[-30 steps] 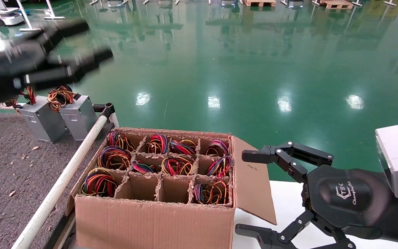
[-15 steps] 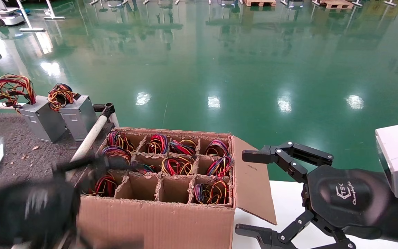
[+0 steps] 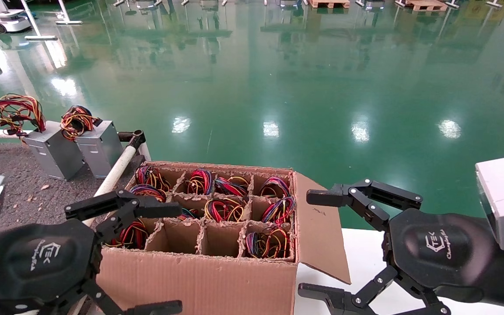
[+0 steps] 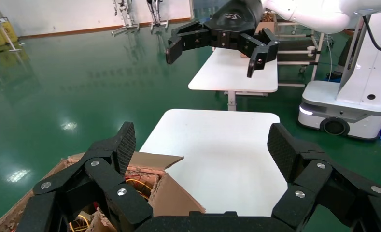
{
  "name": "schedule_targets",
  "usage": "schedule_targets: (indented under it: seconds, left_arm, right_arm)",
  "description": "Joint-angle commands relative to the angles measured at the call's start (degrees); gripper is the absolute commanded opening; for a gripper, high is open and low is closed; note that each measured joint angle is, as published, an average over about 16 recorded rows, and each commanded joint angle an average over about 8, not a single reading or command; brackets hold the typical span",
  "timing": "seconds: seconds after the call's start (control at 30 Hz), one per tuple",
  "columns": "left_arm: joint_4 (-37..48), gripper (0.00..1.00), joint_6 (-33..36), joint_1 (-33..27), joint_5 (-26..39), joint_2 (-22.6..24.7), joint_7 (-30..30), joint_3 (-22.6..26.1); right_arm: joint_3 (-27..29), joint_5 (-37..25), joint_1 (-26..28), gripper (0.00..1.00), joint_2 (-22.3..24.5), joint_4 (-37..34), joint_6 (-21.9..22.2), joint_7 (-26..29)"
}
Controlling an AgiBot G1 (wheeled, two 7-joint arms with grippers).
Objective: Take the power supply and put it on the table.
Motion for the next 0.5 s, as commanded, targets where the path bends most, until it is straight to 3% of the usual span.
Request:
schedule_targets:
  seconds: [0.03,0.5]
  left_arm:
    - [0.26,1.0,-0.21,-0.19,0.02,0.09,0.04,-0.02]
    - [0.99,1.0,-0.8,-0.73,0.21,0.37,0.12,-0.07]
  right_arm:
    - [0.0,0.0,0.0,1.0,0.0,0.0,0.0,0.0]
    - [0.01,0.0,0.0,1.0,0.0,0.0,0.0,0.0]
